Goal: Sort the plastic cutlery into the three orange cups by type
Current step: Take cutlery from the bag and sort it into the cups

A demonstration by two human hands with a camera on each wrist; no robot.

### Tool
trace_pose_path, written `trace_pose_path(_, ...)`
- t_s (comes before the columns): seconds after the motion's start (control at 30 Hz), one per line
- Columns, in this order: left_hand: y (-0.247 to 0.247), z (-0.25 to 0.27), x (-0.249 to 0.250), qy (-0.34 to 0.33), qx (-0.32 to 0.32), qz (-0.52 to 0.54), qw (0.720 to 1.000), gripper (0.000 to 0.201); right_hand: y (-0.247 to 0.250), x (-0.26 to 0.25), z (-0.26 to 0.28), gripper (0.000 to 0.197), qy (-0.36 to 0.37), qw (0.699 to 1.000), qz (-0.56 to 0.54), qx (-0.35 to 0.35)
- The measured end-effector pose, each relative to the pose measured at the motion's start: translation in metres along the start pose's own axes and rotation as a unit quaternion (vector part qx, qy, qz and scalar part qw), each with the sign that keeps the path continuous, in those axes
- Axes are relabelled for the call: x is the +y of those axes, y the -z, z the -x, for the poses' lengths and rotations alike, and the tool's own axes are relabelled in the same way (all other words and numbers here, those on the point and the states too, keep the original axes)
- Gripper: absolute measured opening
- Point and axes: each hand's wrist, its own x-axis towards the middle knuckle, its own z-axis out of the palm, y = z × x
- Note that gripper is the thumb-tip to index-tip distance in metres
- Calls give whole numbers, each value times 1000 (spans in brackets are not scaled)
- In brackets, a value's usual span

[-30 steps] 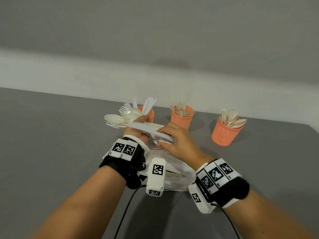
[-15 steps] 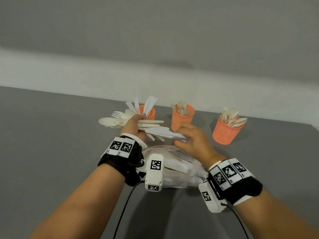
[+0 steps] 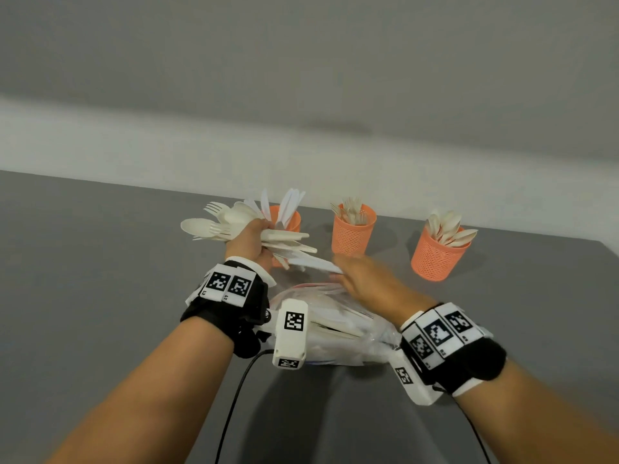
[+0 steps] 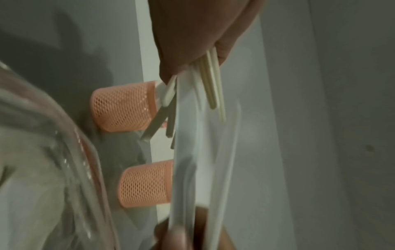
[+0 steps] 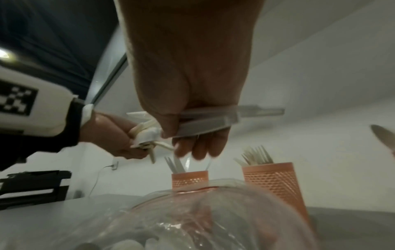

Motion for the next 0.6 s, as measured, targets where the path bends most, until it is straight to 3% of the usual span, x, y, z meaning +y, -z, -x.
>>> trace_pose_path(0.1, 9, -9, 13, -41, 16, -6, 999, 9, 5, 15, 3, 23, -27, 992, -114, -54)
trace_pose_path(0.23, 23, -21, 34, -79, 20, 59, 995, 9, 12, 27, 1, 36, -20, 963, -250, -96)
trace_pose_path(0.3, 31, -26, 42, -81, -13, 67, 994, 10, 15, 28, -6, 31, -18, 961, -266, -69)
trace_pose_path(0.43, 40, -27, 43, -43, -101, -15, 994, 19, 17, 14, -41, 19, -43, 956, -288, 44)
trace_pose_path(0.6, 41, -32, 42, -32, -149, -31, 988, 18, 23, -14, -106, 32, -54, 911, -383, 146)
